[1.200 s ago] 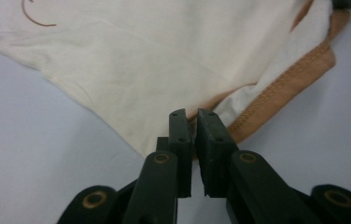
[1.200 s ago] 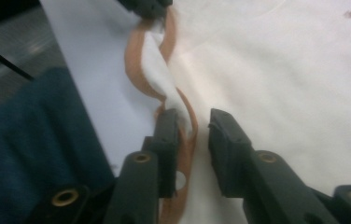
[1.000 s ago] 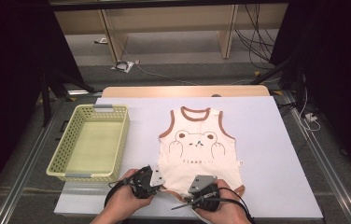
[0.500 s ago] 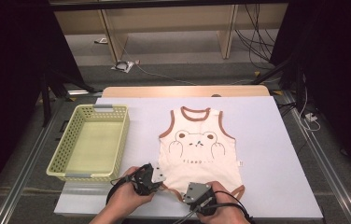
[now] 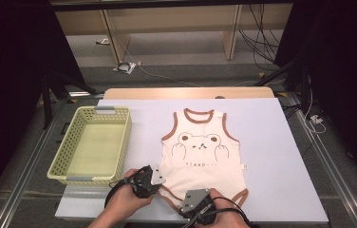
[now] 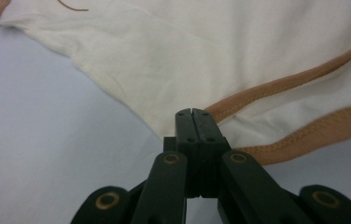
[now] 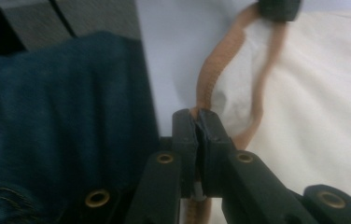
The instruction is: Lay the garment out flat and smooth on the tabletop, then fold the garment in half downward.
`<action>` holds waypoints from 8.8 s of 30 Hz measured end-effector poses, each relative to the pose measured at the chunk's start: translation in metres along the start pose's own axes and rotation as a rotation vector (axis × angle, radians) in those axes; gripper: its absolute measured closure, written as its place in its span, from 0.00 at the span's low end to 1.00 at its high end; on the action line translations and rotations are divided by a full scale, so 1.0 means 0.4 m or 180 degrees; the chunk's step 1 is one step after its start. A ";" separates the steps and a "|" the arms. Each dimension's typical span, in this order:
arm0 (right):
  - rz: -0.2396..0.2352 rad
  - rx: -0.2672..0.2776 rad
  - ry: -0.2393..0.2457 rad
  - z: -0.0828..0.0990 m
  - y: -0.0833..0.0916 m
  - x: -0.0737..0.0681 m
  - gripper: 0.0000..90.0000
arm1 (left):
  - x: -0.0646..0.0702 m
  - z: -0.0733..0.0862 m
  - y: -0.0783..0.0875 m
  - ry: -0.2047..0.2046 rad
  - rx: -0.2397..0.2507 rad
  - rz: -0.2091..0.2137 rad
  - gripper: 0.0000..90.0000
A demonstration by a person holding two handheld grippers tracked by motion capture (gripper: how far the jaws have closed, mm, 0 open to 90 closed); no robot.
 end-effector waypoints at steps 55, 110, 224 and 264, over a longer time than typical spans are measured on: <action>0.0033 -0.0092 -0.0459 0.149 0.117 -0.013 0.94 | 0.024 0.049 0.026 -0.0021 -0.0156 -0.0064 0.99; 0.0082 0.0155 -0.0416 0.147 0.122 -0.006 0.77 | 0.026 0.056 0.067 0.0166 0.0313 -0.0078 0.66; 0.2049 0.1066 -0.1590 0.154 0.319 0.627 0.49 | -0.391 -0.280 -0.138 0.1463 0.0814 -0.0514 0.47; 0.1961 0.0553 -0.2128 0.134 0.149 0.884 0.62 | -0.478 -0.310 -0.389 0.1866 0.0387 -0.0603 0.51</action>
Point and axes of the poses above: each handheld gripper's, and its own axes: y roughly backward along the jaws, z roughly out of its underside, x roughly to its right, the point moved 4 cm from there along -y, roughly forward along the jaws, and after that the axes turned 5 degrees about -z, right-handed, at the moved point
